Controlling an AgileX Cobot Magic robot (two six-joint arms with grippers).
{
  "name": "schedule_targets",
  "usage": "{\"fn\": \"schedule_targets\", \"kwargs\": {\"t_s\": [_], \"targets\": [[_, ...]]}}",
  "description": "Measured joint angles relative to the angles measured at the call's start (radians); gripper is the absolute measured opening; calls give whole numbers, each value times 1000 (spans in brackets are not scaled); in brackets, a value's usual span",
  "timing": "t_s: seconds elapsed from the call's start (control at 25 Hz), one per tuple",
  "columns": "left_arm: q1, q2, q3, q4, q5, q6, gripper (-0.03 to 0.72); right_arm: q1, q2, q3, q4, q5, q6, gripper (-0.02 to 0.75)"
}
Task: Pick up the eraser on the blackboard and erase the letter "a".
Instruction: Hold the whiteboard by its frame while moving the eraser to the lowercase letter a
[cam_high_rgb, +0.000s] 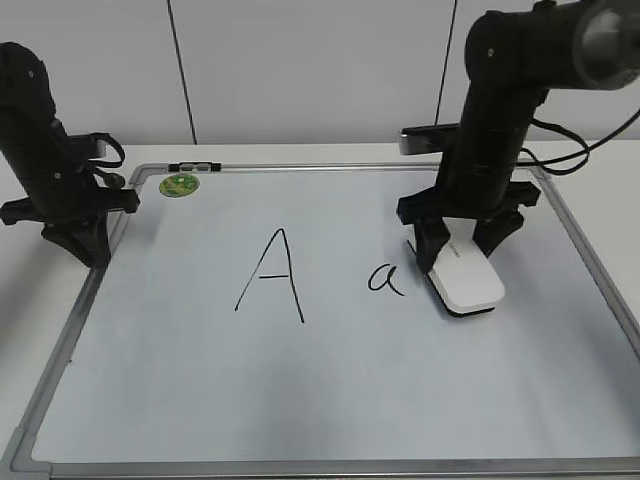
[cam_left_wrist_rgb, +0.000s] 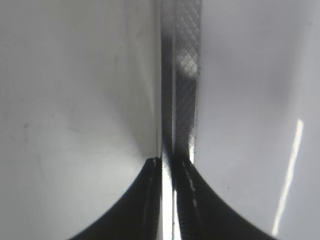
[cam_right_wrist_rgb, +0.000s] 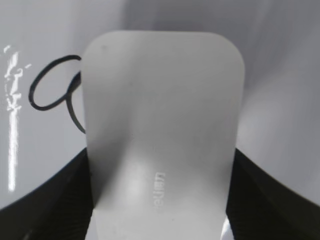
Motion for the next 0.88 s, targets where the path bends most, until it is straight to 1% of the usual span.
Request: {"fn": "schedule_targets", "kwargs": {"t_s": [0.24,0.6,0.76,0.88], "targets": [[0,0,0,-2,0,0,69,41,64,-25,6,4,2,526],[0,0,0,-2,-2,0,71,46,81,-43,15,20,4,526],[0,0,0,-2,-2,0,72,78,82,-46,-7,20,6,526],[0,0,0,-2,-2,0,73,125,84,-46,-11,18,6,526]]}}
